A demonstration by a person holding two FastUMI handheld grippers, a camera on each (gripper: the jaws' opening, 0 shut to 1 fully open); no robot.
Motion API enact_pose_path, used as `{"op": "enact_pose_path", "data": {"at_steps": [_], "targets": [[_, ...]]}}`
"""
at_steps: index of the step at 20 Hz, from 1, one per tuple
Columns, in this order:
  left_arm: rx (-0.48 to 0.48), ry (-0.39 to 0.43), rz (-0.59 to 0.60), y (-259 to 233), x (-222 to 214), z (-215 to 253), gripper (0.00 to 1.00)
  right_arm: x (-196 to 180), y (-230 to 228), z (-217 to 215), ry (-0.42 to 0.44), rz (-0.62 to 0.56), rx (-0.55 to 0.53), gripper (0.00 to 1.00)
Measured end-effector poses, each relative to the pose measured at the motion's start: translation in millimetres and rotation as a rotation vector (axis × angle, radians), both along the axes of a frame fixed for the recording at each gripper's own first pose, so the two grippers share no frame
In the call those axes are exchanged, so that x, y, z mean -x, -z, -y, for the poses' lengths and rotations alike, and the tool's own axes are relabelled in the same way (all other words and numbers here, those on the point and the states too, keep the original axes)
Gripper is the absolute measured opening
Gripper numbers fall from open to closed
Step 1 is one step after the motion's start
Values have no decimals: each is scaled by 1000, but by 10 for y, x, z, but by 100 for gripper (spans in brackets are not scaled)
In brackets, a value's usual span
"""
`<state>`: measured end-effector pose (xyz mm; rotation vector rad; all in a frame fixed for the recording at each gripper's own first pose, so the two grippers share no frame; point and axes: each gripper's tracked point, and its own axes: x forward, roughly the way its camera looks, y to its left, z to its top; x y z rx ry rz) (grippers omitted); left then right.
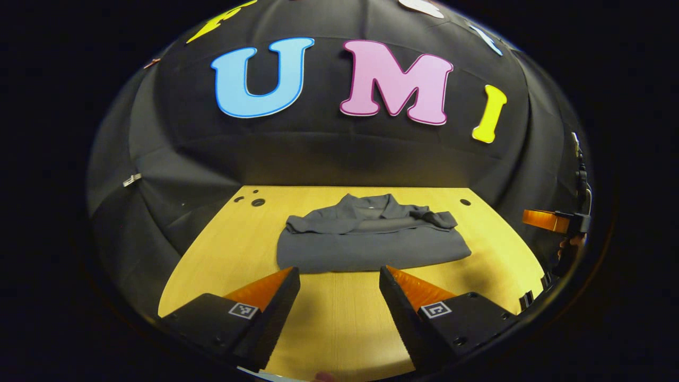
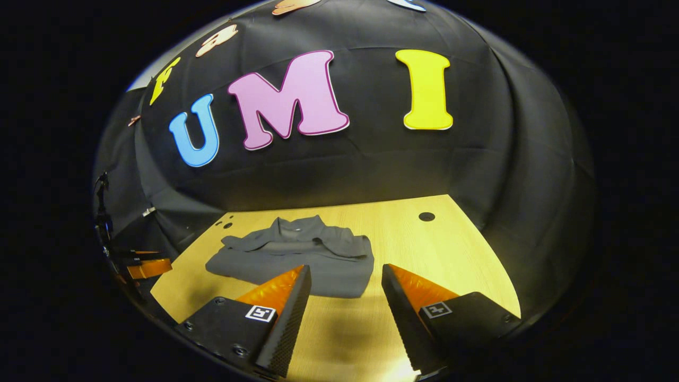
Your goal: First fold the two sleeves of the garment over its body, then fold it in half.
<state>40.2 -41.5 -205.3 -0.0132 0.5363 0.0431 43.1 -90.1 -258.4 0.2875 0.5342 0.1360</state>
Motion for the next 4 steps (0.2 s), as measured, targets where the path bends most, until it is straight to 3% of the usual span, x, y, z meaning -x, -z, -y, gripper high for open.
{"op": "enact_pose_path", "data": {"at_steps": [4], "targets": [[-32, -45, -3, -22, 192, 5, 95, 89, 123, -91, -67, -33, -10, 84]]}}
